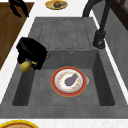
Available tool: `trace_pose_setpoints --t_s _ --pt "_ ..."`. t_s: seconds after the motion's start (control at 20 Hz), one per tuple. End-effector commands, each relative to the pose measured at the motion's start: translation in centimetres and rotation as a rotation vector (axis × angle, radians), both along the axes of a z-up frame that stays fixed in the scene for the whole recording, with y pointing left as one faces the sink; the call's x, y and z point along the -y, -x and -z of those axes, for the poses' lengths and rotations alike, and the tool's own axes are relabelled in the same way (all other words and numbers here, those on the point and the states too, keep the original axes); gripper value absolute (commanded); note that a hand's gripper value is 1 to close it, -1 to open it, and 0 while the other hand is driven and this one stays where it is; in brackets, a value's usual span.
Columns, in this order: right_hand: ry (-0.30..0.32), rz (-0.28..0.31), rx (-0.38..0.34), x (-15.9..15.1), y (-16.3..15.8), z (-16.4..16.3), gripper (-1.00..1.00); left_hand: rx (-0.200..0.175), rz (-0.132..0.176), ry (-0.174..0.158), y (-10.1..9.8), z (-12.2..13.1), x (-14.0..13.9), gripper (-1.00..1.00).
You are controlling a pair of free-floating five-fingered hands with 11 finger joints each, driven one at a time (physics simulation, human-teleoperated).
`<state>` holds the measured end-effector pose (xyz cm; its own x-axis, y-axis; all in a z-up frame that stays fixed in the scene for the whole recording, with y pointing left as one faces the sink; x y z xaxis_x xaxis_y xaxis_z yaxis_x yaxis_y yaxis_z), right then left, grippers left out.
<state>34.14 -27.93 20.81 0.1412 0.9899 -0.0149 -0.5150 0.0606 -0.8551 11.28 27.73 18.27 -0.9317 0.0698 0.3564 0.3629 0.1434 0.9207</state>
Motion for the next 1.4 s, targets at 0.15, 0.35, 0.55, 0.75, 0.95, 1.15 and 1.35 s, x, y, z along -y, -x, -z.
trace_pose_setpoints --t_s 0.15,0.35,0.55,0.75,0.95,1.15,1.35 --pt "-0.015 0.061 -0.040 -2.8 -2.9 5.4 1.00 0.000 0.000 0.000 0.0 0.0 0.0 0.00" --pt "-0.035 0.083 -0.043 -3.5 -4.7 8.7 1.00 0.000 0.000 0.000 0.0 0.0 0.0 0.00" --pt "-0.050 0.084 -0.053 -4.3 -6.4 12.0 1.00 0.000 0.000 0.000 0.0 0.0 0.0 0.00" --pt "-0.066 0.097 -0.063 -4.4 -8.1 15.4 1.00 0.000 0.000 0.000 0.0 0.0 0.0 0.00" --pt "-0.048 0.079 -0.050 -5.7 -9.3 18.2 1.00 0.000 0.000 0.000 0.0 0.0 0.0 0.00" --pt "-0.035 0.089 -0.032 -6.4 -10.6 20.2 1.00 0.000 0.000 0.000 0.0 0.0 0.0 0.00" --pt "-0.022 0.086 0.001 -7.2 -12.0 20.7 1.00 0.000 0.000 0.000 0.0 0.0 0.0 0.00"
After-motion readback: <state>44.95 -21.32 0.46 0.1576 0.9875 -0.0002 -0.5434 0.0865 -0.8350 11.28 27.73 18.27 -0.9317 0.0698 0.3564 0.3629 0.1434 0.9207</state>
